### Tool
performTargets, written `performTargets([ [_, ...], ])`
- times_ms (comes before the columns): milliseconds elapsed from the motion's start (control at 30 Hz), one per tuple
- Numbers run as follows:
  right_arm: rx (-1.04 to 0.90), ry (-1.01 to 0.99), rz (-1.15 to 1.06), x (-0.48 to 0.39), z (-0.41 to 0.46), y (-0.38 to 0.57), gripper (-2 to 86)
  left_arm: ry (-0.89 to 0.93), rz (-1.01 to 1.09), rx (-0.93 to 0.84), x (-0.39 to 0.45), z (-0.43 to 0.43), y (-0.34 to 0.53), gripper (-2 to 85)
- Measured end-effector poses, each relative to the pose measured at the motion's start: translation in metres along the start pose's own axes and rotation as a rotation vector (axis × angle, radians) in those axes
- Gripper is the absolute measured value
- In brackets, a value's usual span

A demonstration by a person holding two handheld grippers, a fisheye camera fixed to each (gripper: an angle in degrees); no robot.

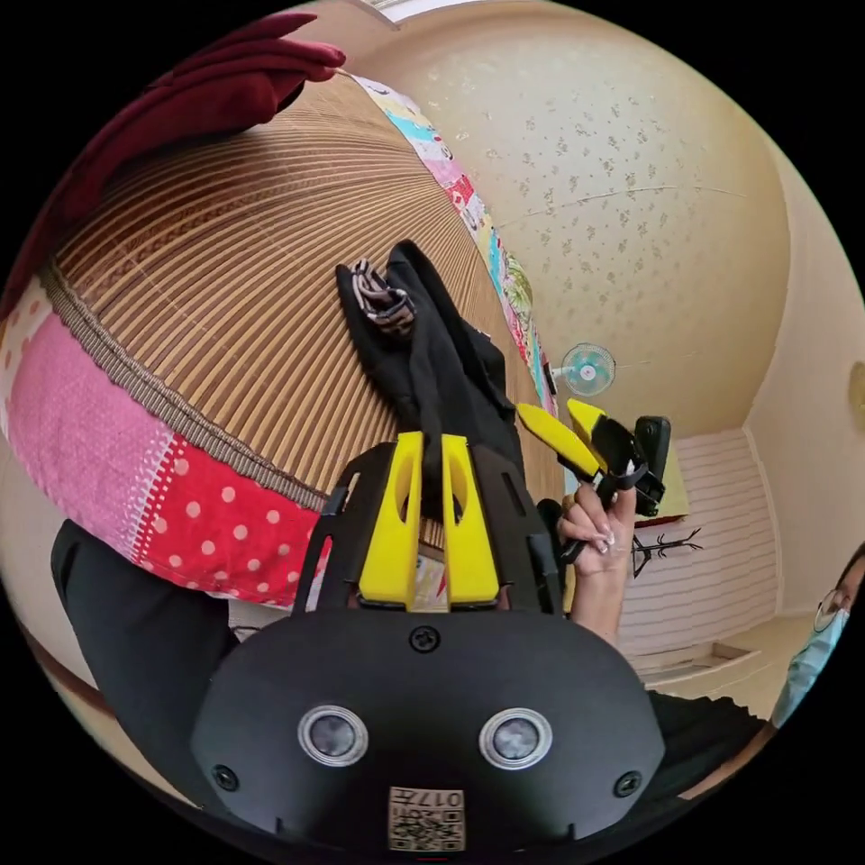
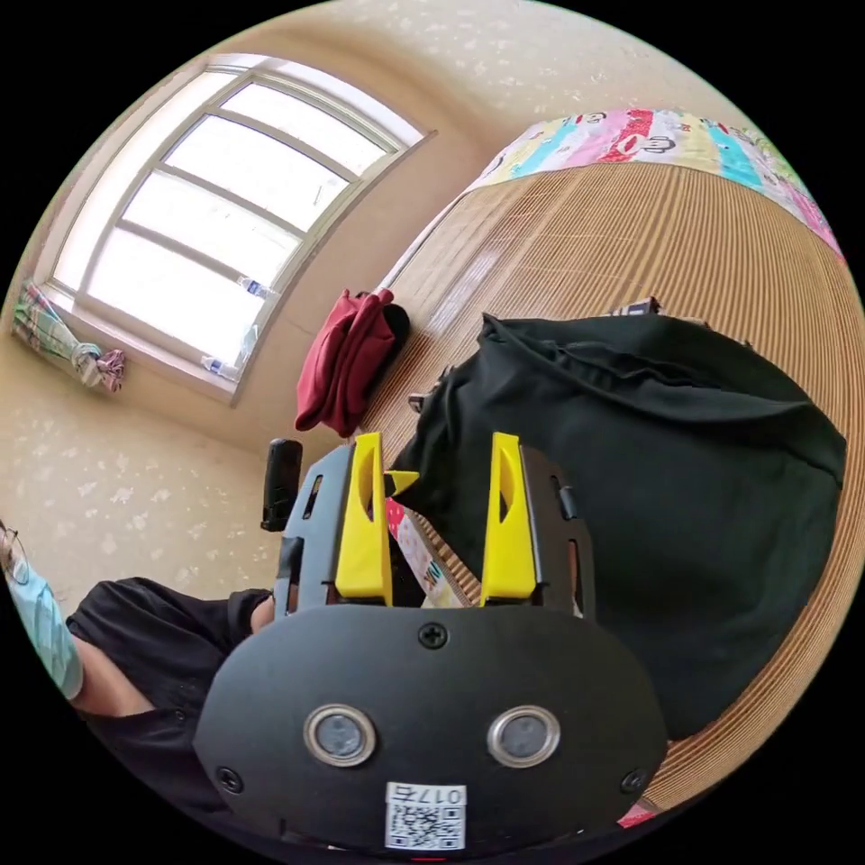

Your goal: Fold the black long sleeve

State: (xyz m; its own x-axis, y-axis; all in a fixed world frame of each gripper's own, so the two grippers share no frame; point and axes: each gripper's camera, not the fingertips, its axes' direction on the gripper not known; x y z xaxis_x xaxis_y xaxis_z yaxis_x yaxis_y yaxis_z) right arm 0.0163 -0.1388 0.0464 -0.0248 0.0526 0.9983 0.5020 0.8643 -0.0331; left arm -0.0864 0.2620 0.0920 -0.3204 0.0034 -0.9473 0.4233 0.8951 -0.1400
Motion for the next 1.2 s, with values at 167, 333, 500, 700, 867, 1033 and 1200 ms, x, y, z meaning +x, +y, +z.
performTargets([
  [167,-0.328,0.224,-0.07,-0.047,0.078,-0.085,21.4,-0.048,0.171,0.031,0.054,0.014,0.011,4.2],
  [333,-0.699,0.59,-0.213,-0.076,0.164,-0.105,19.1,-0.138,0.209,0.058,0.069,0.026,0.022,4.3],
  [500,-0.645,0.788,-0.317,-0.089,0.154,-0.099,7.5,-0.044,0.194,0.088,0.061,0.021,0.031,5.6],
  [700,-0.145,0.305,-0.229,-0.02,-0.042,-0.052,6.4,0.136,0.236,0.059,0.038,0.018,0.043,14.6],
  [867,0.298,-0.027,0.054,0.136,-0.196,0.083,6.2,0.183,0.145,-0.083,0.014,0.059,0.03,16.9],
  [1033,0.446,0.092,0.383,0.23,-0.232,0.217,7.3,0.203,0.123,-0.244,0.019,0.114,0.023,18.2],
  [1200,0.53,0.135,0.529,0.236,-0.24,0.319,10.2,0.187,0.114,-0.379,0.027,0.164,0.031,16.6],
])
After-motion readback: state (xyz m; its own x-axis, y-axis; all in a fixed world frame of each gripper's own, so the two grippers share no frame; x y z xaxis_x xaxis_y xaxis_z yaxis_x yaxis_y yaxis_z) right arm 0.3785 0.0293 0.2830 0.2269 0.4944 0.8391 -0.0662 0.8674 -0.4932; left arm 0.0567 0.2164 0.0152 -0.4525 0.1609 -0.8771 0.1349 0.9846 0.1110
